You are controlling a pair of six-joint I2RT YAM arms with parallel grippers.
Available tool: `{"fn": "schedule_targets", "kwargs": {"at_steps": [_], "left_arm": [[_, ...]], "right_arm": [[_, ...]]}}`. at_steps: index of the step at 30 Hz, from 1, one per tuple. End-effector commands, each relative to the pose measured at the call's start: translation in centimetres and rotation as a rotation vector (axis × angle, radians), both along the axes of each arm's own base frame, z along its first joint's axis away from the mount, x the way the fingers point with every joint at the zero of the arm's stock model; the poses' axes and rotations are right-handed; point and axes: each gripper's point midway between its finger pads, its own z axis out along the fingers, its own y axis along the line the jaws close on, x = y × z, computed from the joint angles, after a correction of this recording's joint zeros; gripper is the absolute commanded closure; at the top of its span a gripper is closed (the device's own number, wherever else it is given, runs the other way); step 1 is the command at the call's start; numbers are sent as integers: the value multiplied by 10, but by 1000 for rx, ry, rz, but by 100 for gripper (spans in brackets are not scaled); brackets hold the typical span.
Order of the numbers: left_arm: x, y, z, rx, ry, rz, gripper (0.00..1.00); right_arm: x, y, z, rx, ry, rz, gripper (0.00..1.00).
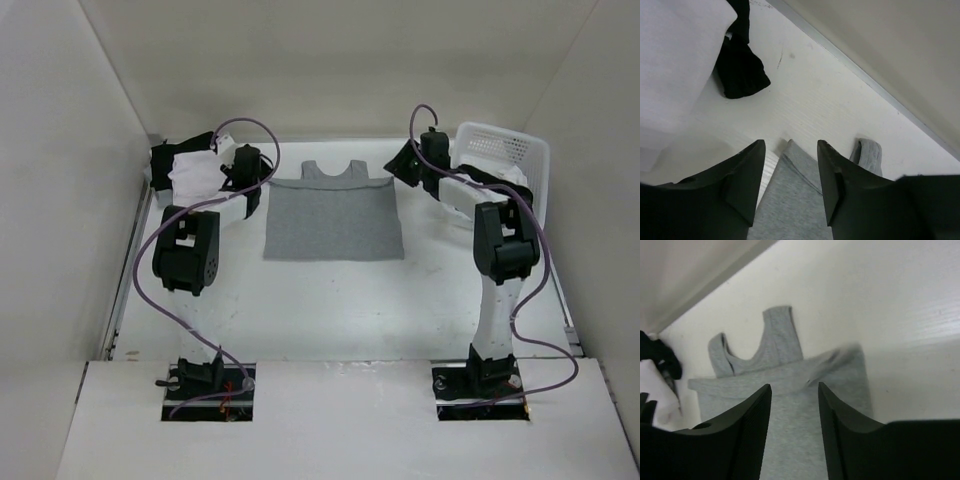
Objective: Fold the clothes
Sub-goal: Fold the tank top
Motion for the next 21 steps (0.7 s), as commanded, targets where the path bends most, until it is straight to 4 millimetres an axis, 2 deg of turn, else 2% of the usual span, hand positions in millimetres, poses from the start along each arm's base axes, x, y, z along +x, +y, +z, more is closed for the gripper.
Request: {"fn": "schedule_targets", "kwargs": {"at_steps": [1,2,4,5,6,7,8,9,10,11,13,16,18,21], "left_arm": [[-18,-1,70,-12,-149,-25,53],[-32,-6,74,-16,-161,-40,53],[-69,-21,70,-26,-165,-75,53],[-85,-27,63,-26,-156,-91,53],[-107,-35,47,-21,-127,-113,53],[-127,-40,31,-22,-95,-125,54],[-143,-42,16,-16,-62,-135,55],[-158,-43,2,-13,-28,-146,55],[-178,-43,-15,-16,15,-158,55],[-197,-39,-29,-18,55,-161,55],[-221,-30,-41,-48,86,-144,56],[-249,-20,-46,-89,93,-119,56],[-256,-18,-46,-106,93,-113,56],[-264,-15,-51,-120,112,-106,55]], "right_arm": [[-2,1,41,14,-93,-5,49],[-11,0,44,8,-99,-11,48],[-37,0,46,-11,-120,-33,45],[-53,-1,45,-19,-129,-50,45],[-70,-1,41,-31,-136,-61,46],[-84,0,36,-40,-137,-66,54],[-98,0,28,-46,-128,-71,66],[-117,1,15,-46,-103,-76,85],[-134,2,3,-29,-71,-82,97],[-148,1,-7,-23,-47,-87,99],[-174,-2,-20,-22,-31,-97,97],[-203,-18,-28,-40,-36,-156,68],[-217,-23,-35,-52,-24,-165,56],[-232,-32,-49,-72,10,-178,49]]}}
